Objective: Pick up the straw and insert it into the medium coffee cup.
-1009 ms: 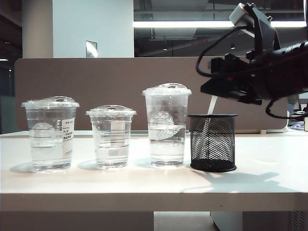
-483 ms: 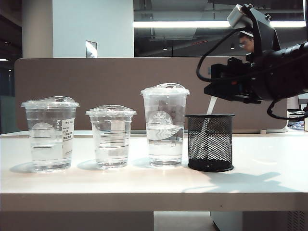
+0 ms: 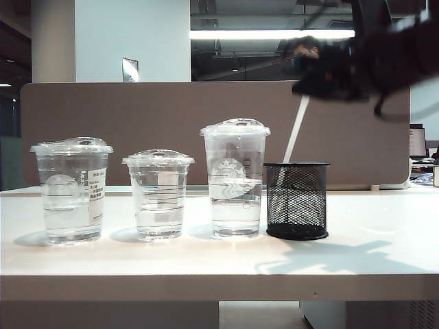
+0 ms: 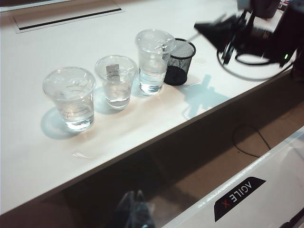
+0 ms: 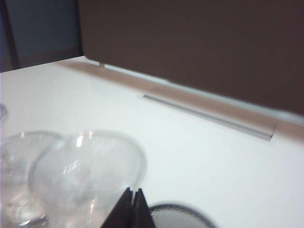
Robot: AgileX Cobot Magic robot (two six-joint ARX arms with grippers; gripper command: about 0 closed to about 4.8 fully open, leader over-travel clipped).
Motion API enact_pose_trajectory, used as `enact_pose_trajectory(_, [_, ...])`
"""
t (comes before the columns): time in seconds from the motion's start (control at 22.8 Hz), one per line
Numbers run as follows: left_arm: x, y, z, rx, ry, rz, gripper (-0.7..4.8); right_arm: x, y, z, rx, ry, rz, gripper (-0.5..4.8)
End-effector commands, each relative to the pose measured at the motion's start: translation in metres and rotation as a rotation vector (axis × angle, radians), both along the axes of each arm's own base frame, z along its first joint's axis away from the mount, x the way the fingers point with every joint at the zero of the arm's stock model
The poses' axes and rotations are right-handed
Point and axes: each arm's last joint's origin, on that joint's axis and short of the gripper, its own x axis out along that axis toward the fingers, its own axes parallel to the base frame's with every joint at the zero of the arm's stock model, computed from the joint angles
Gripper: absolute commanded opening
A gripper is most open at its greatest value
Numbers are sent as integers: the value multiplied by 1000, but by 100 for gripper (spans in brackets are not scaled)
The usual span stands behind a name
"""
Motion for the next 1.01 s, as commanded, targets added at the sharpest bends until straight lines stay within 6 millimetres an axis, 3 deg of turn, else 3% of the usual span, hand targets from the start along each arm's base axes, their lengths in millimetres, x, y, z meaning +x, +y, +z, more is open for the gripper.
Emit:
enact_pose_trajectory(0.04, [0, 0, 0, 3, -1, -1, -3, 0, 0, 25, -118, -1, 2, -1])
enact_pose_trajectory(0.09, [0, 0, 0, 13, -8, -7, -4, -2, -1, 46, -143, -12, 2, -1])
enact_pose_trajectory(0.39, [0, 0, 0, 17, -12, -9, -3, -4, 1, 123, -158, -43, 74, -1])
enact_pose_trajectory(0.57, [0, 0, 0, 22, -15, -12, -4, 0, 16, 156, -119, -104, 176, -1])
enact_pose_trajectory(0.75, [0, 0, 0, 37, -27, -21, -3, 6, 53, 171, -105, -120, 276, -1])
enact_pose_trajectory(1.01, [0, 0, 1, 55, -39, -26, -4, 15, 130, 161, -109, -55, 405, -1])
